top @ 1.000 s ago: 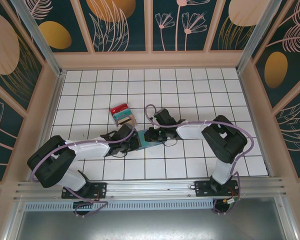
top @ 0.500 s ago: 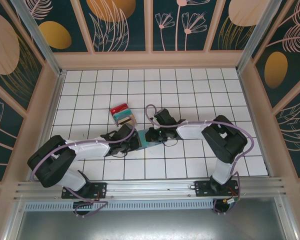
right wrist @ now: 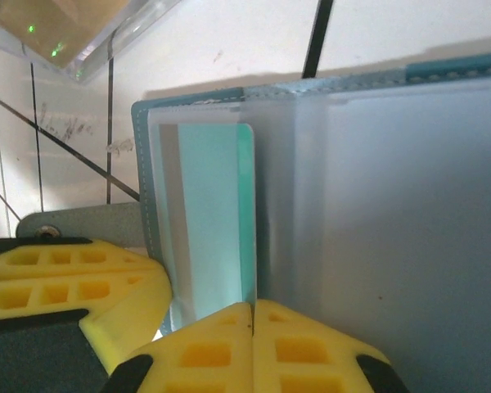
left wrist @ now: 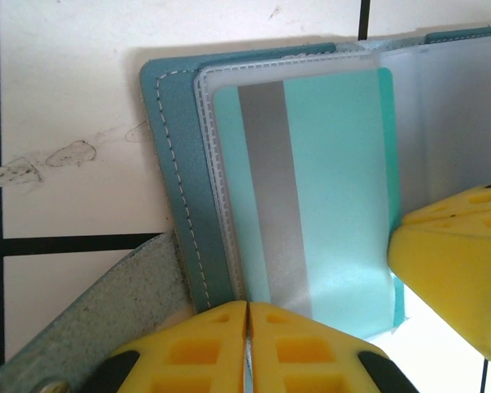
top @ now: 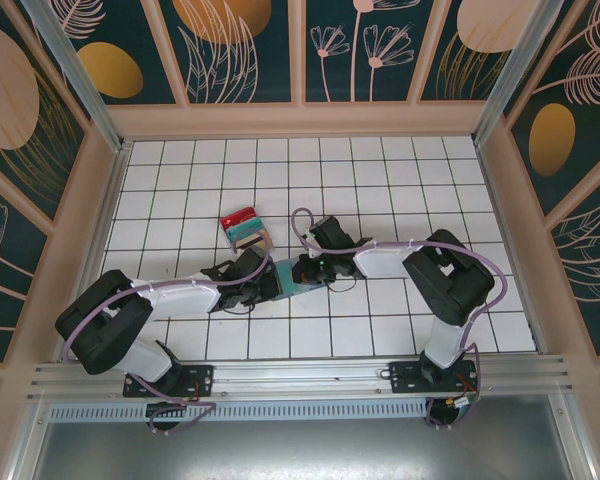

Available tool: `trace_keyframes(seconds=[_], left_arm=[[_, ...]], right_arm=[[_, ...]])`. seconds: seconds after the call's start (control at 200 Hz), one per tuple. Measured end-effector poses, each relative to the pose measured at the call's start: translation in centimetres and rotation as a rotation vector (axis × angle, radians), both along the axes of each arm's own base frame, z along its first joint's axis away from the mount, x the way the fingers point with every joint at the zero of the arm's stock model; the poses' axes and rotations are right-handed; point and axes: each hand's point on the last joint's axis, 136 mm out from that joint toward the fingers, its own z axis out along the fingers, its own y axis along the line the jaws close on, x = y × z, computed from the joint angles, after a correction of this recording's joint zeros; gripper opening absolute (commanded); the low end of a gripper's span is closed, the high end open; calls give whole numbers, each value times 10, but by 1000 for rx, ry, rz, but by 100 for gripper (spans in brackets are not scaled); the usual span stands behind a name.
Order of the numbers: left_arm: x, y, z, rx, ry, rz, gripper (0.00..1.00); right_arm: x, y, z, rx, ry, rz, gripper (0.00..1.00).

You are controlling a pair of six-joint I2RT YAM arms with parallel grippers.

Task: Take the credit cards out of the card holder

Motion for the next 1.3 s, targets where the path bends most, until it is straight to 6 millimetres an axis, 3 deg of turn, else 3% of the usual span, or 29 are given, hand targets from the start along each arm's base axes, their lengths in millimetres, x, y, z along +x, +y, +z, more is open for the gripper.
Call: trace_keyframes(seconds=[0.26, 0.49, 0.656, 0.706, 0.866, 1.041, 1.236, 1.301], left_arm=[[0, 0, 0, 1, 0, -1, 9], [0, -1, 0, -2, 2, -2, 9], [0, -1, 0, -3, 1, -3, 9], [0, -1, 0, -3, 1, -3, 9], [0, -1, 0, -3, 1, -3, 9], [0, -1, 0, -4, 2, -4, 9], [0, -1, 1, -5, 2, -4, 9], [0, -1, 1, -5, 2, -4, 9]], right_arm=[[2, -3, 2, -8, -16, -14, 0], [10, -20, 21, 15, -59, -62, 0], [14, -31, 20, 11, -55, -90, 0], [14, -32, 19, 10, -53, -92, 13], [13, -31, 18, 13, -50, -84, 25], [11, -32, 4, -7, -25, -82, 21], [11, -29, 1, -4, -23, -78, 0], [12, -27, 3, 4, -28, -73, 0]])
